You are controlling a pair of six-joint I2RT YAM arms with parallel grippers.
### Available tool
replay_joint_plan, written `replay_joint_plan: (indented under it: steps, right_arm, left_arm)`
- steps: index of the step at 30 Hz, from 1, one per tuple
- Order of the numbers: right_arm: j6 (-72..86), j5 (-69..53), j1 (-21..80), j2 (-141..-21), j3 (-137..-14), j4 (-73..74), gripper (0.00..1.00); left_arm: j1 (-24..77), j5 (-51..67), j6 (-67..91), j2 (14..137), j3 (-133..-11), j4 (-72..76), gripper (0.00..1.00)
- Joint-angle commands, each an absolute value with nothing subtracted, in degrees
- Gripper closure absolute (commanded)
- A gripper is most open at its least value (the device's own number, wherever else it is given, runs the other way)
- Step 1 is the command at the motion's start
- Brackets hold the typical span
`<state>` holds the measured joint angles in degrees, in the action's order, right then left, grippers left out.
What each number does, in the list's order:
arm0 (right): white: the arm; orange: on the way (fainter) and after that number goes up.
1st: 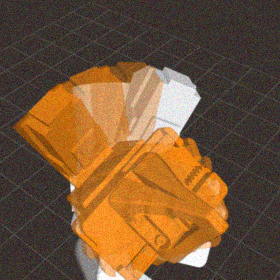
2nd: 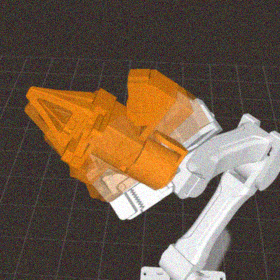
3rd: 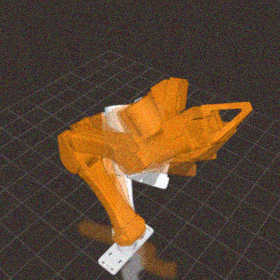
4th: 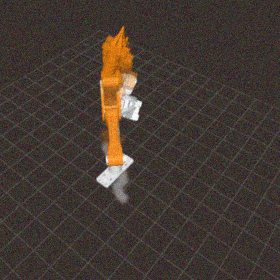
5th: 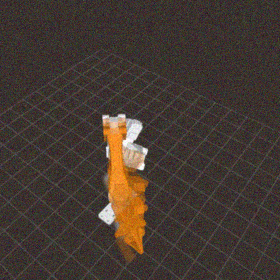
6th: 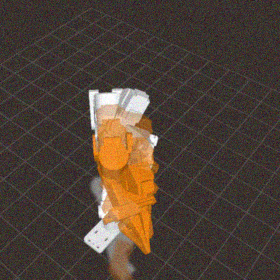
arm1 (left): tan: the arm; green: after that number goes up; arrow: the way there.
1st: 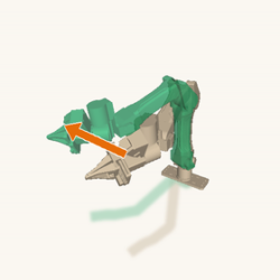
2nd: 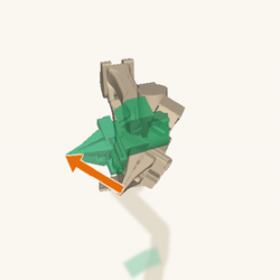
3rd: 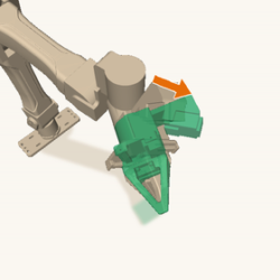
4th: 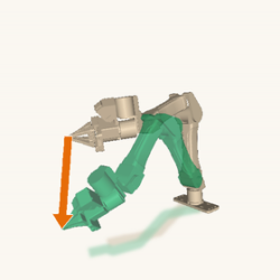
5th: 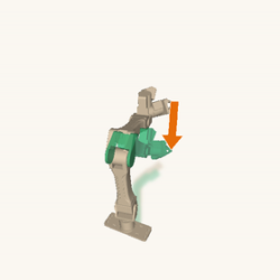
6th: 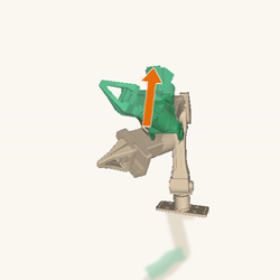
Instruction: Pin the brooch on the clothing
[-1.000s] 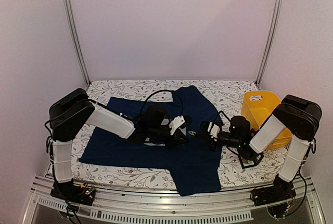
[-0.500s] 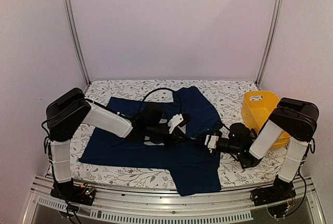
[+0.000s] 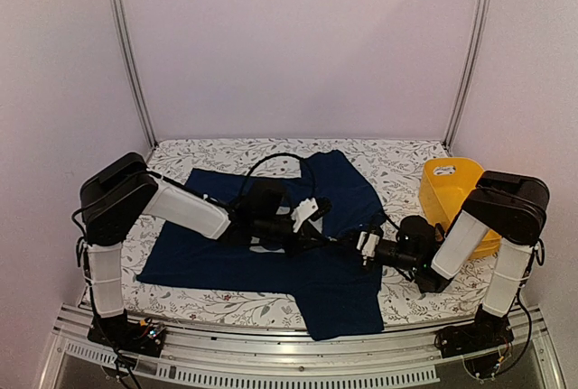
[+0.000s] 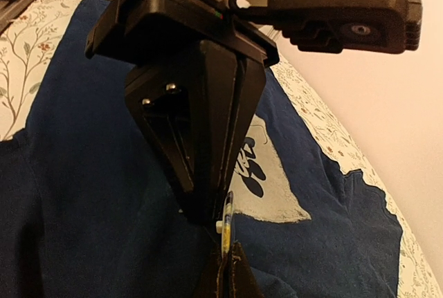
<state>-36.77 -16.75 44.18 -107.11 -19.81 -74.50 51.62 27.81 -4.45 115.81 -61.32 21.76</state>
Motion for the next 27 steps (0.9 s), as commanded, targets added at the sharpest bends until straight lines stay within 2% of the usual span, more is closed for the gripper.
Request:
replay_joint_plan:
  steps: [1,8,13,20,23,27]
  right_arm:
    - [-28.48,-22.36,44.65,-106.85,-19.69,-77.59,1.00]
    - [-24.05,-29.41,43.46,-106.47,-19.08,-79.02,1.00]
    - [-24.90,-22.03,42.21,-105.01,-17.79,-79.74,1.00]
    - [-32.78,-23.54,41.79,-103.65,-19.02,-80.11,1.00]
    - [-34.44,-24.90,40.97,-103.10,-22.05,-72.58,1.00]
    - [-35.44,-22.46,41.89,-103.18,-20.51,-75.51,1.00]
  left_arm:
    - [50.91,27.18,-4.62,114.93,-61.16,23.36,1.00]
    - [50.77,26.43,-4.85,114.66,-60.92,23.20,1.00]
    - [50.66,26.94,-5.21,113.11,-60.20,22.77,1.00]
    - [50.69,23.35,-6.06,113.74,-58.50,22.49,1.00]
    - [50.67,22.43,-6.29,113.69,-57.79,22.50,1.00]
    - [50.72,23.83,-5.99,112.49,-56.66,22.54,1.00]
